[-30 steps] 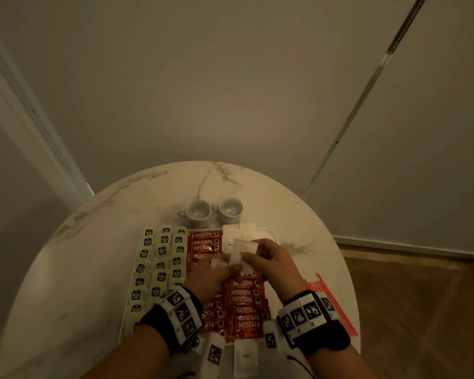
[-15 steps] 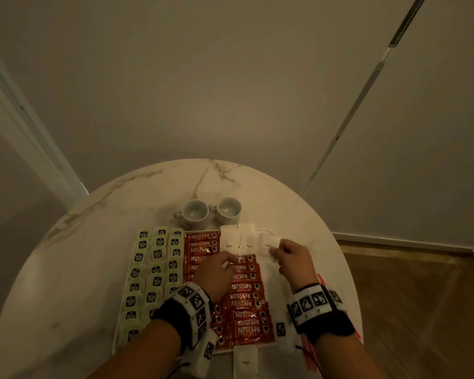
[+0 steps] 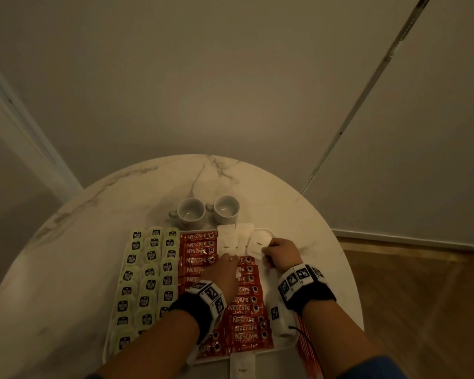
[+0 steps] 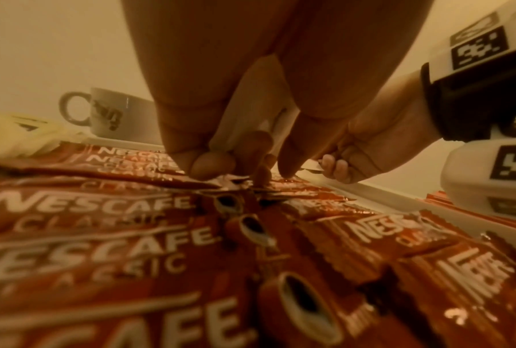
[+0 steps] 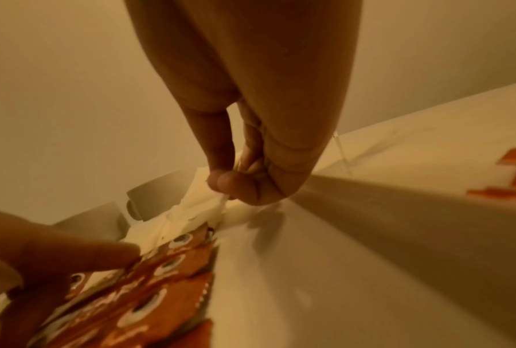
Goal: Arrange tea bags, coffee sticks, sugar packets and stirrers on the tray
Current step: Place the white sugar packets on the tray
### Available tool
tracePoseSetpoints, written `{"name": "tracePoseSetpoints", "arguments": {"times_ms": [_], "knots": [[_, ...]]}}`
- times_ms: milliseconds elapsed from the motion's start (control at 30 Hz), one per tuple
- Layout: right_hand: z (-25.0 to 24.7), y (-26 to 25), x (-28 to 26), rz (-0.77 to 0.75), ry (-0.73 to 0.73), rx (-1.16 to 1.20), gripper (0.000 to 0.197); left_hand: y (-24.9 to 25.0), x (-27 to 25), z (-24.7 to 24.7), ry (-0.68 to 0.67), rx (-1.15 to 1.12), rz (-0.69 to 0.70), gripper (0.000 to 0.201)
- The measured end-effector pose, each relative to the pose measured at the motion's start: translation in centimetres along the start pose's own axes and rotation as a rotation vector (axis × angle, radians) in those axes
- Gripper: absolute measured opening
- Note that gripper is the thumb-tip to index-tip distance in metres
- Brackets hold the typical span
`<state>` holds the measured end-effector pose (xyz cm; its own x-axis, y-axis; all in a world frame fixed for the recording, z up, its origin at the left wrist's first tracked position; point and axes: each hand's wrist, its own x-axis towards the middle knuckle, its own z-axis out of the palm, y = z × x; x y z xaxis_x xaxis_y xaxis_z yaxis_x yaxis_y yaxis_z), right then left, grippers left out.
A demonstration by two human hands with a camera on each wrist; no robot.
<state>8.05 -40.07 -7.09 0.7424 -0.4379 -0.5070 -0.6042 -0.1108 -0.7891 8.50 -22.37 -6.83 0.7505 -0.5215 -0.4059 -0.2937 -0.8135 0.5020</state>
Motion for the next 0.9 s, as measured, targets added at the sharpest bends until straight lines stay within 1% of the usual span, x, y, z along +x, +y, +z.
{"name": "tracePoseSetpoints", "arguments": {"times_ms": [100,167,267,333,433,533,700,767,833,900], "knots": [[0.2,-0.1,0.1,0.009,-0.017,-0.006,0.008,0.2,0.0,0.0,0.005,0.005,-0.009,0.062],[0.4,-0.2,0.2,-0.001,-0.02,-0.05,0.012,0.3,0.1,-0.1,0.008,0.007,-0.014,0.064],[0.7,-0.2,0.3,-0.023,-0.01,-0.11,0.017,0.2,0.1,-0.1,0.009,0.01,-0.005,0.06],[0.8,-0.1,0.5,-0.043,-0.006,-0.157,0.014,0.2,0.2,0.1,0.014,0.005,0.002,0.057],[1.1,0.0,0.7,-0.077,-0.003,-0.235,0.005,0.2,0.1,0.4,0.013,-0.007,-0.014,0.057],[1.5,-0.1,0.7,-0.113,0.007,-0.328,0.013,0.3,0.0,0.6,0.008,-0.011,-0.018,0.058],[1.9,-1.0,0.6,-0.091,0.032,-0.43,0.009,0.5,0.0,0.7,0.007,-0.006,-0.009,0.058],[2.0,-1.1,0.8,-0.081,0.048,-0.438,0.02,0.5,0.1,0.7,0.009,-0.009,0.0,0.056],[2.1,-1.3,1.0,-0.077,0.065,-0.43,0.024,0.3,0.2,0.4,0.046,-0.015,0.009,0.05],[2.1,-1.3,1.0,-0.085,0.08,-0.409,0.016,-0.2,0.4,-0.1,0.106,-0.021,0.009,0.042]]}}
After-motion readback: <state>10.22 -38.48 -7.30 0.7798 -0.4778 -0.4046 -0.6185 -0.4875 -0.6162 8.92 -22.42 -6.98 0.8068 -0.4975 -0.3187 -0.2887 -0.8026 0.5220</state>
